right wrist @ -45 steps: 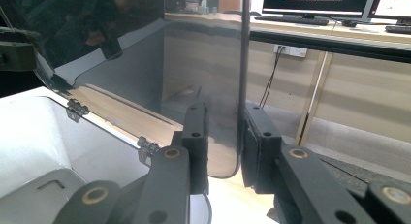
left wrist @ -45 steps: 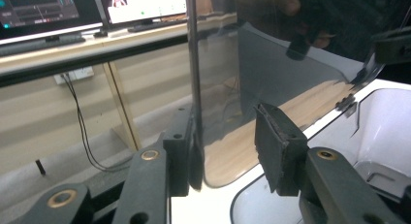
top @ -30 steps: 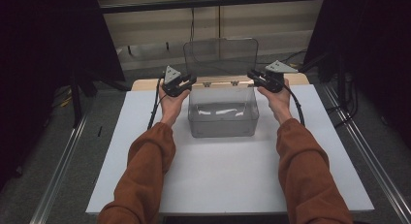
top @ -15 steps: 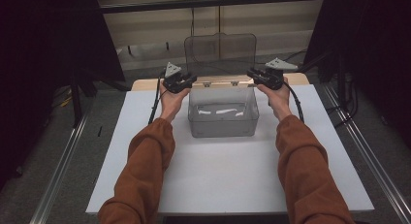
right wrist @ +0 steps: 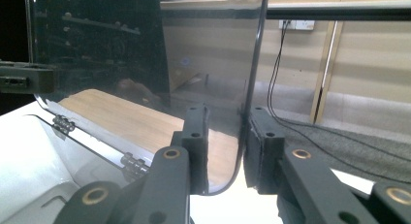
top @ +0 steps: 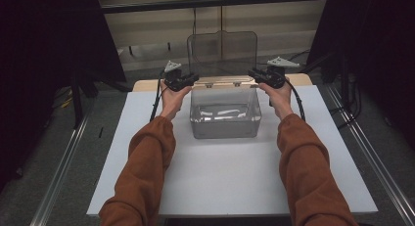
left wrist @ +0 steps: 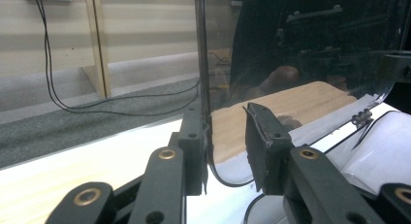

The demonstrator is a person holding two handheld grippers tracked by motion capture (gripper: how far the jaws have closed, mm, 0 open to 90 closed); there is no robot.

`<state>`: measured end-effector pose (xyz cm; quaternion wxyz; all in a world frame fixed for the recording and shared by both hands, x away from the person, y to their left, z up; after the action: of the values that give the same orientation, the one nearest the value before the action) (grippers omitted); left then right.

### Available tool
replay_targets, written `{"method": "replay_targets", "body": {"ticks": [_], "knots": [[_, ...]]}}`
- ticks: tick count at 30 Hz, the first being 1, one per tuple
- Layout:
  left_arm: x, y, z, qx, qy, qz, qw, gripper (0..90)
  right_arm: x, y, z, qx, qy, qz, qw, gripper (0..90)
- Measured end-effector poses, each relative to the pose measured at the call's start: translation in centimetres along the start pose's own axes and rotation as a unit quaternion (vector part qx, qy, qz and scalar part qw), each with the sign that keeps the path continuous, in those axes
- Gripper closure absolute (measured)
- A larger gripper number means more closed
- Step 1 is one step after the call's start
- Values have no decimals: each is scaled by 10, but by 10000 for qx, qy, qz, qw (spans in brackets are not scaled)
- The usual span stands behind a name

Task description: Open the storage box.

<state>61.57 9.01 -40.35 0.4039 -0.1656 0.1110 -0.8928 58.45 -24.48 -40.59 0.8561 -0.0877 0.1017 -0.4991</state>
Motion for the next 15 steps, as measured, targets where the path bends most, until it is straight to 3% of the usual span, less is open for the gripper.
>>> {"method": "replay_targets", "body": {"ticks": [8, 15], "knots": [[-1, 1, 1, -96, -78, 38, 9999, 696, -1, 4, 4, -174, 224, -104, 9995, 718], [-1, 3, 3, -207, -146, 64, 9997, 684, 0, 6, 2, -172, 478, -111, 9986, 710]]}}
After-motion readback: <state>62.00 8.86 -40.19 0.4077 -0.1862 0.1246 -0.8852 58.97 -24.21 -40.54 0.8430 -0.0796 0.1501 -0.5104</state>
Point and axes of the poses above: each handheld gripper's, and its own axes: y roughly forward along the jaws, z roughly out of its top, x roughly to its right, the point moved 2 cm from there along y, roughly forward along the jaws, and after that the axes turned 2 degrees about -y, right-handed, at the moved point
